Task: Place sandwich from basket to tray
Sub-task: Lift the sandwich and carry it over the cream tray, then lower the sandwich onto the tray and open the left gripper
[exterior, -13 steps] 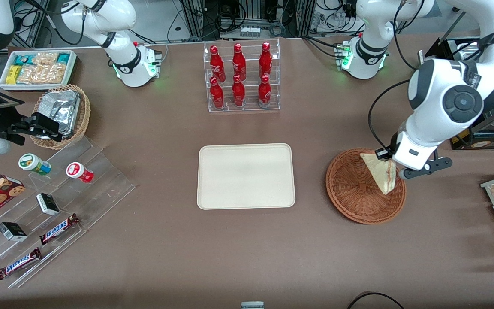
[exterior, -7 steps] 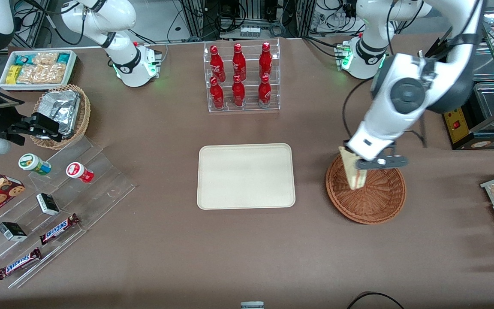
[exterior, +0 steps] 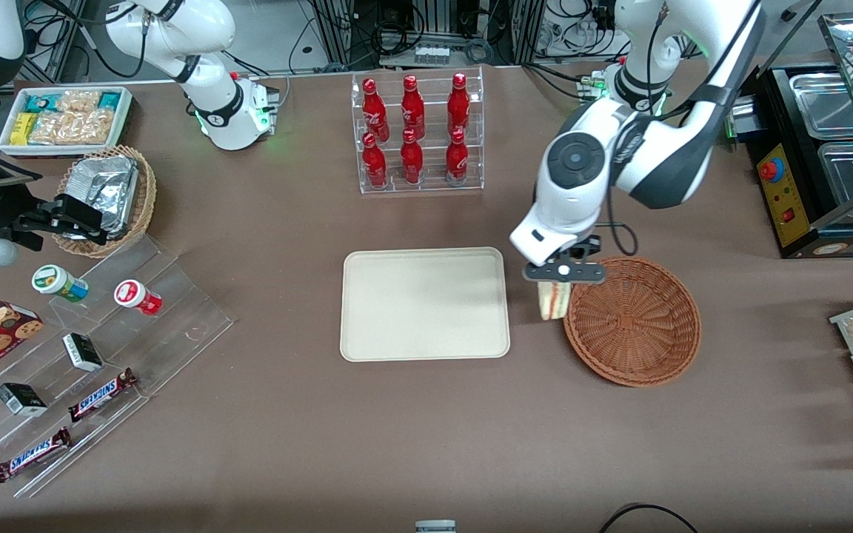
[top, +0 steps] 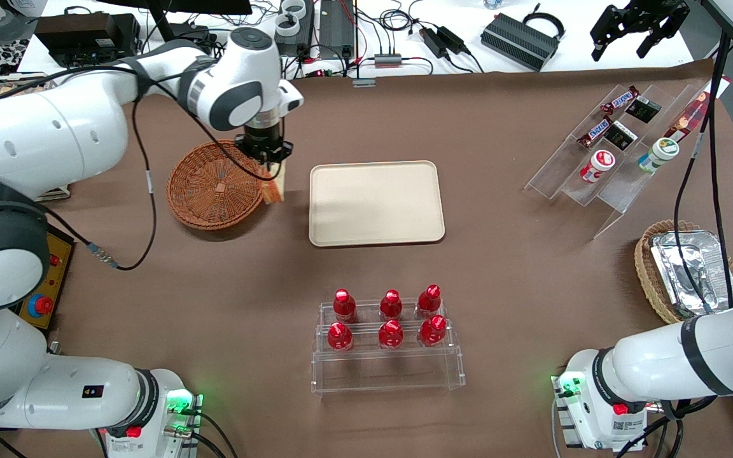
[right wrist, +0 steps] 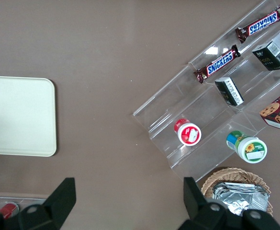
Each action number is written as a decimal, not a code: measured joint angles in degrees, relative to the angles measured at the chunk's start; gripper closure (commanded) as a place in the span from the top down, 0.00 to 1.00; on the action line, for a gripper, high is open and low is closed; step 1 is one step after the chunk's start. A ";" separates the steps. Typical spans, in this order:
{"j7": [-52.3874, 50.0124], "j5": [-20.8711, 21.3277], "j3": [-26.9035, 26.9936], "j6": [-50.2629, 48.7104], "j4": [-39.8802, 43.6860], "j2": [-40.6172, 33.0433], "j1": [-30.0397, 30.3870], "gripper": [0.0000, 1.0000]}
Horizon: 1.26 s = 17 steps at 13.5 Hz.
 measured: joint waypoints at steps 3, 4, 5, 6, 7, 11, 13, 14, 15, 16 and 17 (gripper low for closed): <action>-7.22 1.04 -4.03 0.00 4.07 5.10 -1.15 0.00; -9.59 2.64 -5.38 0.00 5.14 6.85 -1.38 0.00; -12.05 4.76 -6.64 0.00 5.90 8.58 -1.64 0.00; -14.36 6.94 -7.40 0.01 6.46 10.23 -2.29 0.00; -16.76 9.00 -7.74 0.06 7.29 11.93 -3.50 0.00; -24.21 16.33 -8.00 0.07 11.69 18.26 -8.56 0.00; -24.73 18.07 -8.00 0.04 13.28 20.06 -10.12 0.00; -24.74 18.84 -7.99 0.02 13.74 20.65 -10.58 0.00; -24.74 19.25 -7.99 0.01 14.16 21.22 -10.82 0.00; -24.73 19.55 -7.99 0.01 14.58 21.82 -10.91 0.00; -24.52 19.73 -7.98 0.01 14.90 22.41 -10.92 0.00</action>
